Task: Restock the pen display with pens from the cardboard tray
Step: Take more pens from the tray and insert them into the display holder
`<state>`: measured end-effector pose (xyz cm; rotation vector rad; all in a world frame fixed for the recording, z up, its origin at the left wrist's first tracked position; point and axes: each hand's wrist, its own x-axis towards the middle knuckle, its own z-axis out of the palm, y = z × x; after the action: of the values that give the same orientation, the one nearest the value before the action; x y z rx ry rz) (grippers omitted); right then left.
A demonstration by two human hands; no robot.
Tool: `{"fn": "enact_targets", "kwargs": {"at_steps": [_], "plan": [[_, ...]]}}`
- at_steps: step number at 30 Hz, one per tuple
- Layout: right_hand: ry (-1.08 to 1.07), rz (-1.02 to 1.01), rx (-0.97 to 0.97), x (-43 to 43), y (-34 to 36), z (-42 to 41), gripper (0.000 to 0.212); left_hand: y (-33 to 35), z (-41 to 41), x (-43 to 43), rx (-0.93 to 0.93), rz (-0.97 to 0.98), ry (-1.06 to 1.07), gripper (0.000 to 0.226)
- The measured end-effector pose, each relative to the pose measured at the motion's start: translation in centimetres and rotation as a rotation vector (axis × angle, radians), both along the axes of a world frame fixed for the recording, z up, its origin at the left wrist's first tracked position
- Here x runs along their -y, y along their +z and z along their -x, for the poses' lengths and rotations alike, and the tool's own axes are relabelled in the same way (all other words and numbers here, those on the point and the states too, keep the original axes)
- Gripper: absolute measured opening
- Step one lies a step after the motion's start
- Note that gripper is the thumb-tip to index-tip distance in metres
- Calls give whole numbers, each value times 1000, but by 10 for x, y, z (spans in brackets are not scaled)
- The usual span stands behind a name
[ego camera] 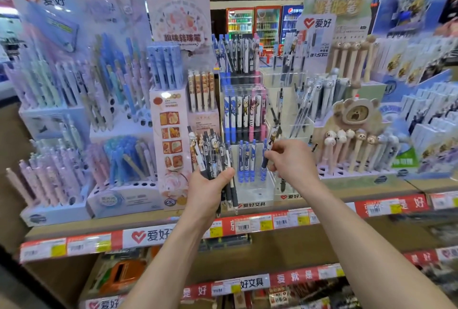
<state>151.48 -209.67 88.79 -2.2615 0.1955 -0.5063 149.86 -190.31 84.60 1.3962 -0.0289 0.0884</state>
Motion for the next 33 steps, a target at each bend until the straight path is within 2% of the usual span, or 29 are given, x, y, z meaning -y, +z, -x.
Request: {"fn": "enact_targets", "kwargs": {"at_steps": [12,20,28,33], "plan": [[-93,218,-98,-10,-19,-12,21,-5,-1,-2,-5,16,-9,25],[-104,267,-83,-18,-36,-13,21,-9,-6,-4,0,11,-10,25],[-115,219,-196,-19,-42,-8,30,-12,-7,-5,0,-17,-25,28],[-79,202,-25,-21,-26,15,17,-14,-9,-5,-7,-11,-26,28]]}}
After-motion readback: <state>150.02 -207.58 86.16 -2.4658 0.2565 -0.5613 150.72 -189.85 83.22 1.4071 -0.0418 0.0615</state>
